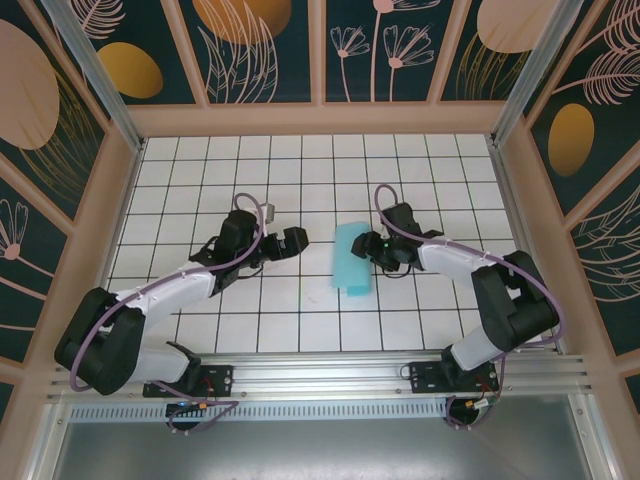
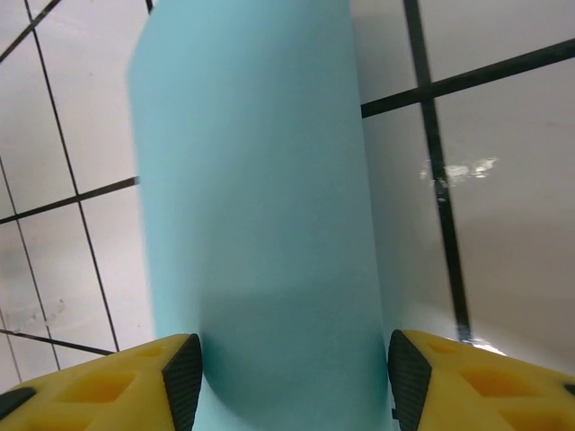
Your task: Fold a paper plane with a square sheet of paper (pick it up from the middle)
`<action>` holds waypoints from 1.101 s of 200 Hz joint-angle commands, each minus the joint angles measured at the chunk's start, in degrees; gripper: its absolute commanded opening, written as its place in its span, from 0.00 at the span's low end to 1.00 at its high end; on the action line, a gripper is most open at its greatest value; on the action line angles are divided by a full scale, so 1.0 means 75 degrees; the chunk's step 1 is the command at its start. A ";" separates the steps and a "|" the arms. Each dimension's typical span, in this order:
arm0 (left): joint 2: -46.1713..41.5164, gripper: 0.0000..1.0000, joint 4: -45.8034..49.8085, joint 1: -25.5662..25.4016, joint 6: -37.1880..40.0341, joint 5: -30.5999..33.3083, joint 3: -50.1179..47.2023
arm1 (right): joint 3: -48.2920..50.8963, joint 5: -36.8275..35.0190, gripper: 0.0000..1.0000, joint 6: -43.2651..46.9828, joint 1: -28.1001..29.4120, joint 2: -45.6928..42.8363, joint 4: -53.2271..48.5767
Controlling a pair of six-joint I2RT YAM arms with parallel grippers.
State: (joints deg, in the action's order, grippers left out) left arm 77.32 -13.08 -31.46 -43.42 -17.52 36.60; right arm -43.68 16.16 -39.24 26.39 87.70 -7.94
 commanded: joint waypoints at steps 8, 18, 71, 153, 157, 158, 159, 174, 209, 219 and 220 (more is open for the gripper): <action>0.0240 0.98 -0.0028 -0.0276 -0.0072 0.0118 0.0379 | 0.0182 -0.0072 0.61 0.0483 -0.0215 -0.0219 -0.0381; 0.0339 0.98 -0.0025 -0.0354 -0.0094 0.0144 0.0454 | 0.0295 0.0085 0.58 0.0475 -0.0309 -0.0295 -0.0256; 0.0789 0.99 0.0038 -0.0775 -0.0118 0.0284 0.0861 | 0.0389 -0.0035 0.59 0.0871 -0.0640 -0.0466 -0.0605; 0.1333 0.93 -0.0150 -0.1116 -0.0563 0.0683 0.1202 | 0.0402 -0.0363 0.61 0.0803 -0.0647 -0.0043 -0.0455; 0.1337 0.93 -0.0143 -0.1125 -0.0573 0.0673 0.1209 | 0.0404 -0.0337 0.61 0.0806 -0.0647 -0.0027 -0.0431; 0.1338 0.93 -0.0137 -0.1119 -0.0568 0.0672 0.1206 | 0.0401 -0.0332 0.61 0.0804 -0.0642 -0.0024 -0.0424; 0.1344 0.93 -0.0134 -0.1122 -0.0565 0.0684 0.1216 | 0.0406 -0.0324 0.61 0.0804 -0.0645 -0.0023 -0.0421; 0.1361 0.93 -0.0062 -0.1119 -0.0516 0.0713 0.1265 | 0.0409 -0.0327 0.62 0.0782 -0.0633 0.0002 -0.0409; 0.1420 0.93 -0.0039 -0.1125 -0.0472 0.0678 0.1290 | 0.0411 -0.0348 0.66 0.0785 -0.0563 0.0210 -0.0405; 0.1446 0.93 -0.0020 -0.1125 -0.0459 0.0660 0.1317 | 0.0422 -0.0352 0.66 0.0744 -0.0554 0.0224 -0.0375; 0.1445 0.93 -0.0017 -0.1125 -0.0458 0.0660 0.1318 | 0.0422 -0.0351 0.67 0.0738 -0.0554 0.0224 -0.0367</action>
State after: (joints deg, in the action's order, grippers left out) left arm 87.18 -13.08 -39.46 -46.78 -12.84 44.71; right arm -41.28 14.52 -34.13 21.85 87.96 -10.68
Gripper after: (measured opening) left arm 0.933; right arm 0.659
